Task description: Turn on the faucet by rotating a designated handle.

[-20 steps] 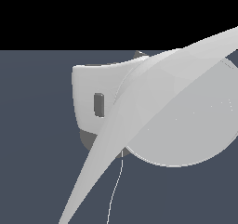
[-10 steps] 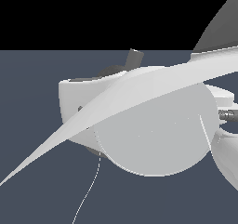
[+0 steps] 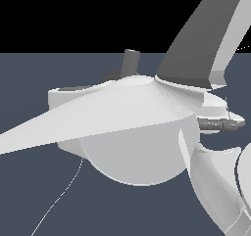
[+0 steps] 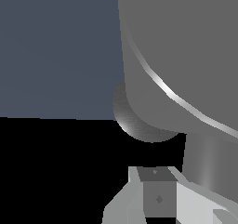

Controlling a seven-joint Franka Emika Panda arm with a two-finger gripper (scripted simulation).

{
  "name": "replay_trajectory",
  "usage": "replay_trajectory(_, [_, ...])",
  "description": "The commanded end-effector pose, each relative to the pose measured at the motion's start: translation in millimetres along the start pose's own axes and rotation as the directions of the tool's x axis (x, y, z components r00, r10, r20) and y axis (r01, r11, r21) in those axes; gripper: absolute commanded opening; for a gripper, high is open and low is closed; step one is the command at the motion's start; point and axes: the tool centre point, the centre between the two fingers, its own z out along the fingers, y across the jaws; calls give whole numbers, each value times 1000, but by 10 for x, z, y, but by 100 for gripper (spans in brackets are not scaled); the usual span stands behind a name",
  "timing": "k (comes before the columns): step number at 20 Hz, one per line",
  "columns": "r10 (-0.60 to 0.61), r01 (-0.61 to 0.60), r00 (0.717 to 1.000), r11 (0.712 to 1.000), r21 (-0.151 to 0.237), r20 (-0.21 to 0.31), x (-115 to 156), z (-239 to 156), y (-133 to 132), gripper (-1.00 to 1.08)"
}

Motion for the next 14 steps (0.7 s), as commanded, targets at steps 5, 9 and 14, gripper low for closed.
replay_trajectory(5, [39, -28, 990, 996, -81, 136, -683, -83, 557, -100])
replay_trajectory(9, [18, -16, 998, 999, -40, 55, -236, -190, 257, -100])
replay_trajectory(14, [9, -9, 1000, 1000, -19, 12, -56, 0, 304, -100])
